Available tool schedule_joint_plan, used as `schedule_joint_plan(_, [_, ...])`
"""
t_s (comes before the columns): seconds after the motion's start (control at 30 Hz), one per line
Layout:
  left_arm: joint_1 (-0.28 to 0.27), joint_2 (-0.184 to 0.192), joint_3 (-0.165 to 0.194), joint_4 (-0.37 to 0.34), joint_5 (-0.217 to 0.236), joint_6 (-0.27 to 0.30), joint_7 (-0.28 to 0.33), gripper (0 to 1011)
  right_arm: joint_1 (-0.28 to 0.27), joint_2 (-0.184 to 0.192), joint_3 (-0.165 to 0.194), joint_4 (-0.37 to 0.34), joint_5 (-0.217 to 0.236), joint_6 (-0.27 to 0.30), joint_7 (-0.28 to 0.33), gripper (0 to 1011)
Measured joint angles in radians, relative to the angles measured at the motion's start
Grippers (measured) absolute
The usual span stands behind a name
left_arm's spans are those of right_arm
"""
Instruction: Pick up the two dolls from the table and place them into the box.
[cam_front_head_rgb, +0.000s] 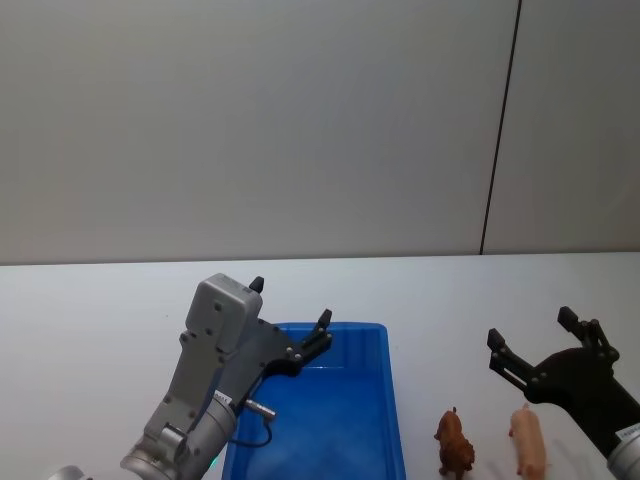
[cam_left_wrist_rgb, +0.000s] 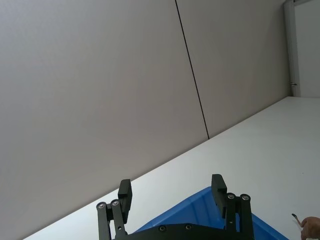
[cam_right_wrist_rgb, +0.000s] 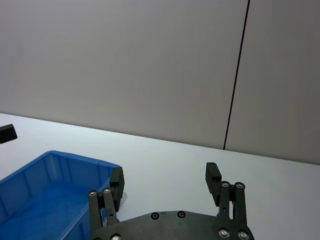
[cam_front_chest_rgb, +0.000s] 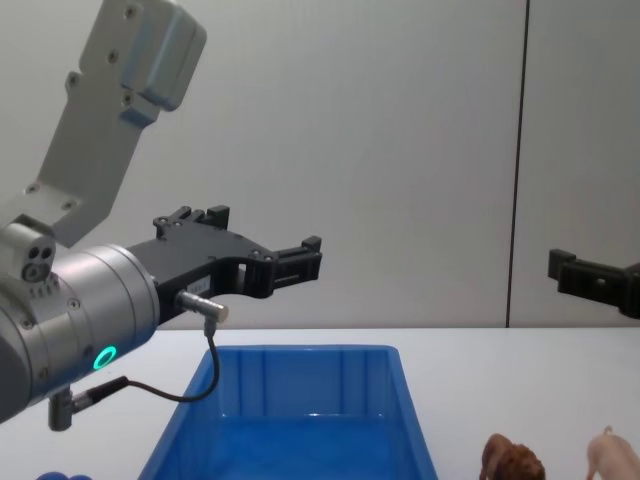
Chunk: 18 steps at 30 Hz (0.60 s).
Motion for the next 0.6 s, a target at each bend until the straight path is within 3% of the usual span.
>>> schedule_joint_plan(0.3, [0.000,0.000,0.000,0.000,0.000,0.000,0.000,1003,0.000,0.003,0.003,0.002,0.000,0.003,0.003,1003])
schedule_joint_plan(0.6, [0.000,0.000,0.000,0.000,0.000,0.000,0.000,1003,-0.006,0.025,0.018,0.013,0.014,0.048,0.024,1003])
